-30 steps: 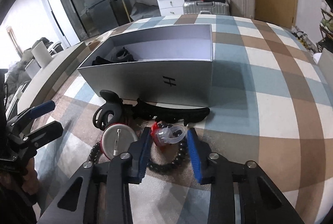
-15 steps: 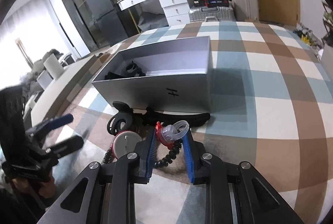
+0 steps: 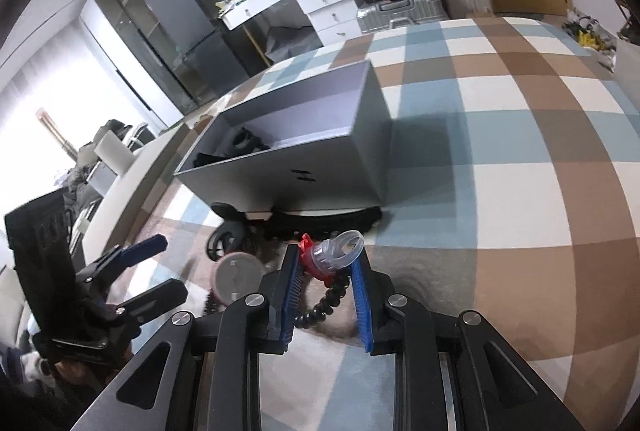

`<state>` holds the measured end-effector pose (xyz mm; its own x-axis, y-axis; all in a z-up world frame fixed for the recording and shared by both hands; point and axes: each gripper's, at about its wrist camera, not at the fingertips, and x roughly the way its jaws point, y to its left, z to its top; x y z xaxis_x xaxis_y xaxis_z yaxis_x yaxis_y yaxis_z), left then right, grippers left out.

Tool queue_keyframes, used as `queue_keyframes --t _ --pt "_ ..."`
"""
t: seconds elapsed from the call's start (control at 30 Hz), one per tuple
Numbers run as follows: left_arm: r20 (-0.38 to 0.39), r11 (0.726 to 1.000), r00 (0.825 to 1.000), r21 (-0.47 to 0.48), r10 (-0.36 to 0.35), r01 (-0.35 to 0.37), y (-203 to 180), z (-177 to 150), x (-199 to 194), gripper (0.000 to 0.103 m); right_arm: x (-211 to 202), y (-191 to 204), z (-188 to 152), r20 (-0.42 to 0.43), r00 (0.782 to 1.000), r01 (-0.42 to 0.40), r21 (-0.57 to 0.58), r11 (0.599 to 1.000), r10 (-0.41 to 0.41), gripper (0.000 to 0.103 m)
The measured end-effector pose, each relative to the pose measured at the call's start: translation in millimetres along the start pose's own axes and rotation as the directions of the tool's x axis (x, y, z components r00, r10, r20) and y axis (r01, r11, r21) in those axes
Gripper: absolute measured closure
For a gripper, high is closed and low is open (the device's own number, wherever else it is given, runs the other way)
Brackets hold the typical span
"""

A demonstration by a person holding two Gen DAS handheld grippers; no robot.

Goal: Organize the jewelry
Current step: 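Grasp another clear red-topped ring with the right tool while the left tool approaches the silver badge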

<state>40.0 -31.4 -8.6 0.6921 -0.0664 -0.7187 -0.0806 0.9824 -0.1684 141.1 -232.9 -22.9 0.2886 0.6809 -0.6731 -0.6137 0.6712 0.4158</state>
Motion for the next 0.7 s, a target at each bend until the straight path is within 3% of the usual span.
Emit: queue_keyframes --t 0.23,0.3,0.37,0.47,0.57,0.7 --pt "-0.014 0.999 1.000 0.053 -0.005 0.006 -21 6 5 0.002 5 1 -4 -0.030 0.999 0.018 -0.036 0.999 -0.020 0.079" --pt "-0.017 0.996 1.000 0.083 -0.022 0.024 -27 6 5 0.011 4 1 -5 -0.025 1.000 0.009 -0.038 0.999 -0.009 0.079" --pt "-0.032 0.993 0.999 0.110 -0.029 0.033 -32 5 8 0.031 2 2 -5 -0.020 1.000 -0.001 -0.046 0.999 0.000 0.079" --pt "-0.047 0.992 0.998 0.118 -0.047 0.052 -33 5 10 0.051 0 2 -5 -0.015 1.000 0.000 -0.052 0.999 -0.001 0.080" --pt "-0.059 0.990 0.997 0.125 -0.057 0.064 -35 5 12 0.061 0 3 -5 -0.005 1.000 0.004 -0.057 0.998 -0.004 0.081" --pt "-0.075 0.992 0.996 0.116 -0.049 0.058 -35 4 13 0.064 -3 5 -5 0.019 1.000 0.006 -0.069 0.998 -0.005 0.082"
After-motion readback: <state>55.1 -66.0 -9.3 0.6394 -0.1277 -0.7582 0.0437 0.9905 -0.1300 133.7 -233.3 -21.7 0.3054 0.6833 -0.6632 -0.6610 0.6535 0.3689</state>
